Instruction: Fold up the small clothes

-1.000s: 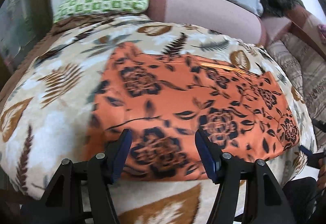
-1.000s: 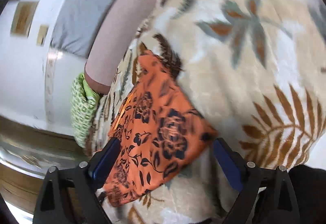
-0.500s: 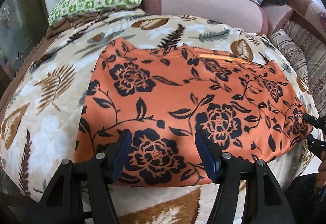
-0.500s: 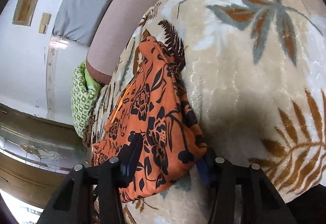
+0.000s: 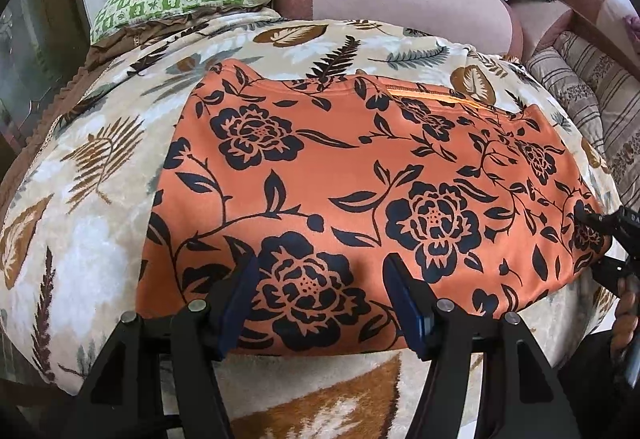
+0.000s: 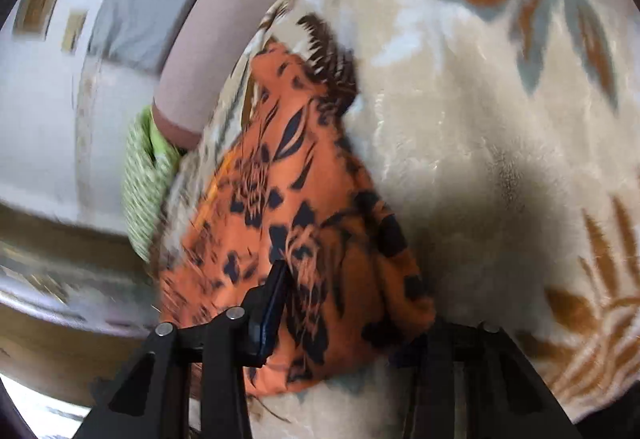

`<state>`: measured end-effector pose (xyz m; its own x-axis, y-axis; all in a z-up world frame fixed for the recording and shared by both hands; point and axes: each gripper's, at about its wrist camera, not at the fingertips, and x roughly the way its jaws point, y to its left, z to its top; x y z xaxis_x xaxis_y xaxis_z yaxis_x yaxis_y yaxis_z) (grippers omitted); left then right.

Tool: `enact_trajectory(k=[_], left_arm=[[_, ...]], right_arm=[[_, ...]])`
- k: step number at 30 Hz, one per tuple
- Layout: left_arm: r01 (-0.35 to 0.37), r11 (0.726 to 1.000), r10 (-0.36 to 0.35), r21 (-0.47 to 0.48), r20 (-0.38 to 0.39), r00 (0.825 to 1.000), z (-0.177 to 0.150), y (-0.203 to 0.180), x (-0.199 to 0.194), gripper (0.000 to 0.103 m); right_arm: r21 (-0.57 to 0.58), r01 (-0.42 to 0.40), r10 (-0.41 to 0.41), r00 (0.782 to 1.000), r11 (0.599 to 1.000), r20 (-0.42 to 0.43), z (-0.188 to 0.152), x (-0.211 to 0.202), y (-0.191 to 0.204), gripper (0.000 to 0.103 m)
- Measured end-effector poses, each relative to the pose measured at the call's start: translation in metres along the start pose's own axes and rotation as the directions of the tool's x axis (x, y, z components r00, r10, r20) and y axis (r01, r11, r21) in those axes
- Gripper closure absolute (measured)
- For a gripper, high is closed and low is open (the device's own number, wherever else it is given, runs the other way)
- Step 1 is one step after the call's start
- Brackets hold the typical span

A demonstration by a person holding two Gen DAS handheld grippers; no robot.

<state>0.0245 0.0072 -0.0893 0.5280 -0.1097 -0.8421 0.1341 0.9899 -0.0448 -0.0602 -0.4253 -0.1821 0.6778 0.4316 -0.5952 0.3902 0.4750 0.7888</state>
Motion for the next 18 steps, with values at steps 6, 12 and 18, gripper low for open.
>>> enact_trajectory(k=[6, 12, 18], left_arm=[[-0.010, 0.999, 0.011, -0.042, 0.031, 0.999, -0.001, 0.017, -0.012, 0.038], [-0.020, 0.995, 0.026, -0.094, 0.067, 0.997, -0.003, 0.041, -0.031, 0.038], [-0.029, 0.971, 0.065, -0.236, 0.146, 0.987, -0.005, 0.088, -0.061, 0.038]], right_arm=[[-0.121, 0.057, -0.059, 0.998, 0.991, -0.013, 0.005, 0.000, 0.033, 0.080], [-0.087, 0.046, -0.048, 0.999, 0.995, -0.015, 0.005, 0.000, 0.032, 0.082], [-0.412, -0.001, 0.012, 1.000, 0.911, 0.025, -0.031, -0.008, 0.156, 0.084]])
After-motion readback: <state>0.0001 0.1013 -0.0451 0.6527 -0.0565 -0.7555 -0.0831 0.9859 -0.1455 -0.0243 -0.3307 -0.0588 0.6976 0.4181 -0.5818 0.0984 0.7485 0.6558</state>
